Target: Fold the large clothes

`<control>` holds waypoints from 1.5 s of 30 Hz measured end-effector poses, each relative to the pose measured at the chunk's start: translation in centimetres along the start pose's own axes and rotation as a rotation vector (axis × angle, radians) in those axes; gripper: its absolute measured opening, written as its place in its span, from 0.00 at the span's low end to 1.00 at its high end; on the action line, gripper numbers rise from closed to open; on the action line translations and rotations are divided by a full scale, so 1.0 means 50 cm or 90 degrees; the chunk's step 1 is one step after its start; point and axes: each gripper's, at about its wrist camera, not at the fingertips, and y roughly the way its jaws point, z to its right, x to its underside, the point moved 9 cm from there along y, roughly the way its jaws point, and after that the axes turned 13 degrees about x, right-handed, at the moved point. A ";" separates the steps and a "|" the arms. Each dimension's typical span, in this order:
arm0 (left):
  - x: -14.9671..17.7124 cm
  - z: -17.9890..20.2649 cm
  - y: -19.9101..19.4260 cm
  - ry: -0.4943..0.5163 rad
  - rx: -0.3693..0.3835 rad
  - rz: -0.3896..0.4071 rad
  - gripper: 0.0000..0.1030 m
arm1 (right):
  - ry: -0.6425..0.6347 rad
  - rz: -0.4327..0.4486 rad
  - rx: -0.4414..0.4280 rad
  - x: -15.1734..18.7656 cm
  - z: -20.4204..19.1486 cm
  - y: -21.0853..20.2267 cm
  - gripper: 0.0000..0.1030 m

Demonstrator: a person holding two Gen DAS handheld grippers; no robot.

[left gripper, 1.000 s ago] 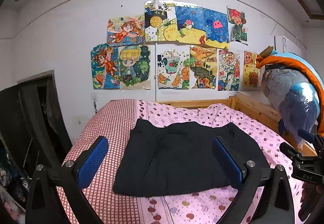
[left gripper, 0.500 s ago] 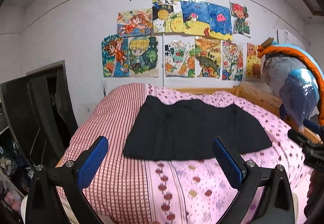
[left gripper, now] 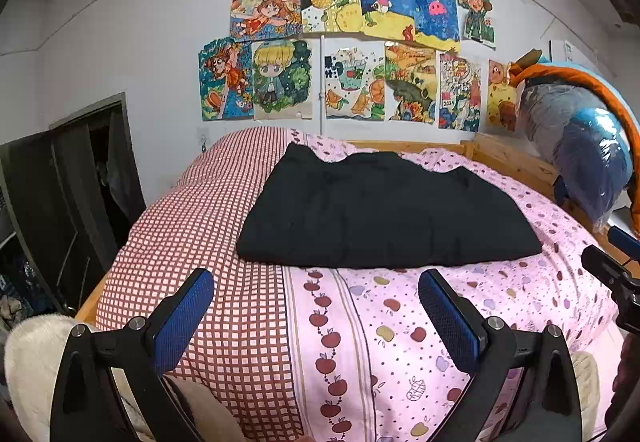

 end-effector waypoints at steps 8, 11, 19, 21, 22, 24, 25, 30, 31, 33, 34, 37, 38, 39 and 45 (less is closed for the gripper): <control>0.037 -0.006 0.030 0.012 -0.015 -0.016 1.00 | -0.005 -0.036 0.002 0.037 -0.011 0.043 0.95; 0.041 -0.008 0.039 0.010 -0.017 -0.024 1.00 | -0.002 -0.044 0.003 0.044 -0.014 0.056 0.95; 0.052 -0.020 0.053 -0.004 -0.017 -0.040 1.00 | -0.007 -0.054 0.003 0.049 -0.025 0.073 0.95; 0.055 -0.022 0.054 -0.008 -0.017 -0.041 1.00 | -0.009 -0.054 0.002 0.048 -0.029 0.073 0.95; 0.055 -0.023 0.055 -0.009 -0.017 -0.041 1.00 | -0.010 -0.054 0.002 0.047 -0.030 0.074 0.95; 0.056 -0.024 0.055 -0.010 -0.016 -0.042 1.00 | -0.010 -0.055 0.002 0.045 -0.032 0.075 0.95; 0.056 -0.025 0.056 -0.011 -0.016 -0.042 1.00 | -0.010 -0.055 0.002 0.045 -0.033 0.075 0.95; 0.054 -0.030 0.057 -0.011 -0.015 -0.040 1.00 | -0.014 -0.054 0.000 0.044 -0.039 0.074 0.95; 0.054 -0.030 0.057 -0.011 -0.015 -0.039 1.00 | -0.014 -0.054 0.000 0.044 -0.040 0.074 0.95; 0.054 -0.030 0.058 -0.010 -0.015 -0.041 1.00 | -0.014 -0.054 0.000 0.043 -0.041 0.075 0.95; 0.054 -0.030 0.057 -0.010 -0.016 -0.040 1.00 | -0.013 -0.054 0.000 0.043 -0.042 0.075 0.95; 0.054 -0.031 0.056 -0.010 -0.017 -0.040 1.00 | -0.013 -0.055 0.001 0.043 -0.041 0.075 0.95; 0.054 -0.031 0.056 -0.010 -0.016 -0.041 1.00 | -0.013 -0.055 0.000 0.043 -0.040 0.075 0.95; 0.054 -0.032 0.056 -0.010 -0.018 -0.039 1.00 | -0.014 -0.055 0.000 0.043 -0.042 0.075 0.95; 0.052 -0.031 0.049 -0.009 -0.029 -0.026 1.00 | -0.012 -0.056 0.000 0.043 -0.044 0.074 0.95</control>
